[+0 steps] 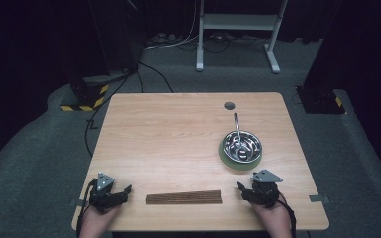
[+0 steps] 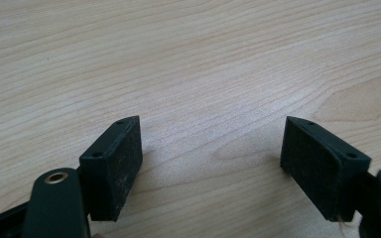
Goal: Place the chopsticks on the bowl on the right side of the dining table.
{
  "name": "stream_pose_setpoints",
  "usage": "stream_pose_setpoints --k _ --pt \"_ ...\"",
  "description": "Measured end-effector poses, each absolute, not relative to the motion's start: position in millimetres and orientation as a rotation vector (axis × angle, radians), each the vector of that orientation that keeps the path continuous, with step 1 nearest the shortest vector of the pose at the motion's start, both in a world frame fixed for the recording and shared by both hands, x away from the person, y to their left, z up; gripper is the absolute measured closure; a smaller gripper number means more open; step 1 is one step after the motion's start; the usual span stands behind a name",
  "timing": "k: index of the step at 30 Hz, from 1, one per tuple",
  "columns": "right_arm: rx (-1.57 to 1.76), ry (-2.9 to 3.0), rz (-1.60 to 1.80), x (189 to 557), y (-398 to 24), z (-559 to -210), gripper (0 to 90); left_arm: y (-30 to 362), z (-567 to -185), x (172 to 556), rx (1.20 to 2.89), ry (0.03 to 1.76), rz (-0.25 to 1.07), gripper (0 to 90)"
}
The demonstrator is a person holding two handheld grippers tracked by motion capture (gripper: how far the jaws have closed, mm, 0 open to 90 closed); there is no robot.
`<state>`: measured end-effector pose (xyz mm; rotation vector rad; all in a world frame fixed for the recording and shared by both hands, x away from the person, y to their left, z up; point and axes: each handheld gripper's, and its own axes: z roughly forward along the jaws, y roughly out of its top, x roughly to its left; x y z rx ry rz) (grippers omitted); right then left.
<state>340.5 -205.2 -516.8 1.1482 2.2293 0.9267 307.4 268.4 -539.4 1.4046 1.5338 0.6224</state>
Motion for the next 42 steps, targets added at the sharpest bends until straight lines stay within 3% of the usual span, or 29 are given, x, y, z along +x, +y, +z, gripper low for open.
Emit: stream_pose_setpoints --k 18,27,38,42 --pt "1.046 2.347 1.033 331.7 -152.7 -503.4 27.0 268.4 -539.4 307.4 1.405 1.534 0.623 24.2" --pt "0.967 2.388 1.117 346.6 -106.8 -488.8 35.8 268.6 -539.3 308.9 1.397 1.537 0.616 24.5" --pt "0.900 2.463 1.144 353.3 -86.3 -495.4 37.6 269.0 -539.5 309.7 1.414 1.538 0.617 22.0" --pt "0.925 2.512 1.176 344.6 -92.4 -503.0 46.8 269.5 -539.4 309.6 1.415 1.540 0.618 22.4"
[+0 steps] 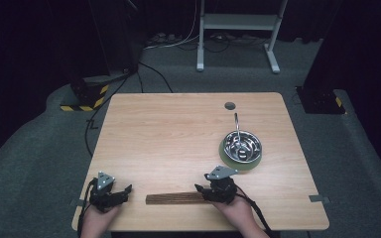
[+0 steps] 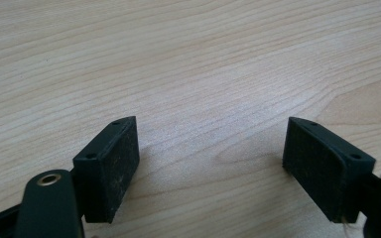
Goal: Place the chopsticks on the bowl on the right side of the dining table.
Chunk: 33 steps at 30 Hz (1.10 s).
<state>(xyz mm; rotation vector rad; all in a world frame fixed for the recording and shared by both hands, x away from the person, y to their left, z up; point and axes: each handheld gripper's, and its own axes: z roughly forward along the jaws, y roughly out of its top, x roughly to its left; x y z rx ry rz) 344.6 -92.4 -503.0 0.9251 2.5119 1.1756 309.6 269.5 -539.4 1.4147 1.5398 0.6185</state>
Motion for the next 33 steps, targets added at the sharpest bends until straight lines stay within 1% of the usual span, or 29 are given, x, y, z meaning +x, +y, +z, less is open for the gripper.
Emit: stream_pose_setpoints --k 2,3,4,5,6,8,13,26,30,31,33 --pt "0.926 2.519 1.166 343.3 -93.6 -505.1 47.8 269.9 -539.4 309.5 1.417 1.539 0.620 23.2" --pt "0.932 2.523 1.176 344.0 -95.0 -507.5 51.0 269.6 -539.4 309.7 1.411 1.539 0.620 23.3" --pt "0.932 2.523 1.176 344.0 -95.0 -507.5 51.0 269.6 -539.4 309.7 1.411 1.539 0.620 23.3" --pt "0.954 2.548 1.182 343.8 -96.3 -506.4 55.4 269.9 -539.3 309.4 1.412 1.543 0.623 23.4" --pt "0.954 2.548 1.182 343.8 -96.3 -506.4 55.4 269.9 -539.3 309.4 1.412 1.543 0.623 23.4" --pt "0.906 2.548 1.169 342.0 -95.1 -507.1 59.4 267.5 -539.5 309.7 1.368 1.553 0.623 23.4" --pt "0.881 2.570 1.144 340.2 -92.4 -510.8 63.5 267.1 -539.5 309.0 1.365 1.559 0.629 23.8" --pt "0.891 2.573 1.105 340.1 -90.1 -514.7 63.1 267.1 -539.5 309.0 1.365 1.559 0.629 23.9" --pt "0.900 2.564 1.105 341.4 -91.2 -515.3 61.5 267.8 -539.4 308.7 1.377 1.556 0.634 23.9" --pt "0.918 2.548 1.102 341.9 -91.8 -515.5 59.5 268.1 -539.4 308.6 1.382 1.555 0.635 23.9" --pt "0.915 2.538 1.099 342.7 -92.3 -515.6 59.5 267.6 -539.3 308.7 1.373 1.558 0.629 23.9"
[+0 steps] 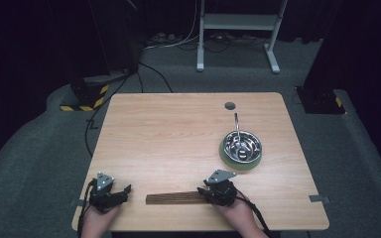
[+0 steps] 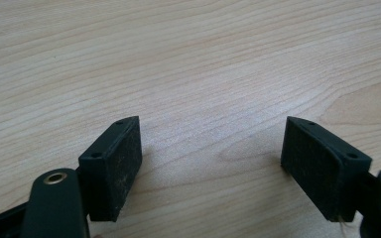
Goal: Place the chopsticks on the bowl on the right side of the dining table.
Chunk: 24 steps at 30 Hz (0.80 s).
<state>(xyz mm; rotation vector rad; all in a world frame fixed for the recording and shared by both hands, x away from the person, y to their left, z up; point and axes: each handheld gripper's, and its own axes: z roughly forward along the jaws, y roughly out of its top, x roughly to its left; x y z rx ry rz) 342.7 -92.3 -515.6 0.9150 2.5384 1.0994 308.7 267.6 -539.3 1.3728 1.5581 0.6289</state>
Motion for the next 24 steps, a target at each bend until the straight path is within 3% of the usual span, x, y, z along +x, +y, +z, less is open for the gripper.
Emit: stream_pose_setpoints --k 24 --pt "0.940 2.510 1.083 342.8 -92.5 -516.6 56.4 268.4 -539.3 308.6 1.380 1.556 0.633 24.4"
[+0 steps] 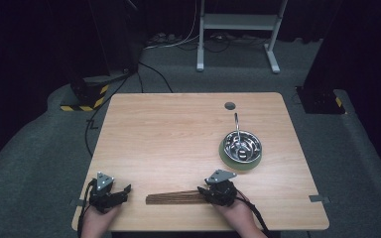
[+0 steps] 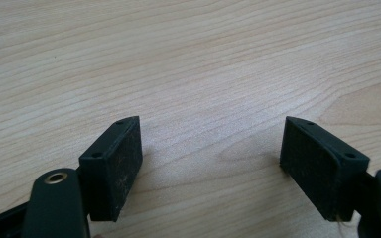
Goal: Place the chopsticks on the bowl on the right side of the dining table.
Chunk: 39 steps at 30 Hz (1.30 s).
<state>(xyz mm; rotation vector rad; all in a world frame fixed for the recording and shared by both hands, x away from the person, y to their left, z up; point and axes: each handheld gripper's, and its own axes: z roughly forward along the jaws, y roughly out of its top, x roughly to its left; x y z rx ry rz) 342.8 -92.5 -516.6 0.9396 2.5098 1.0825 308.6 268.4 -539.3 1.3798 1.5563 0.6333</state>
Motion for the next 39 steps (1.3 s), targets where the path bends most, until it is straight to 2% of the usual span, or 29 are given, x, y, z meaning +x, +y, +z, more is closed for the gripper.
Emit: stream_pose_setpoints --k 13,20,28,39 --pt "0.954 2.490 1.091 347.0 -102.5 -512.5 55.6 268.4 -539.3 308.7 1.379 1.557 0.633 24.4" --pt "0.932 2.503 1.049 347.4 -98.7 -517.7 63.0 268.1 -539.3 308.7 1.378 1.558 0.637 24.5" --pt "0.911 2.521 1.021 353.7 -98.1 -517.9 64.1 267.7 -539.4 308.8 1.368 1.559 0.639 24.5" --pt "0.958 2.525 0.961 381.7 -102.1 -513.5 66.9 267.8 -539.5 308.3 1.375 1.548 0.639 25.5"
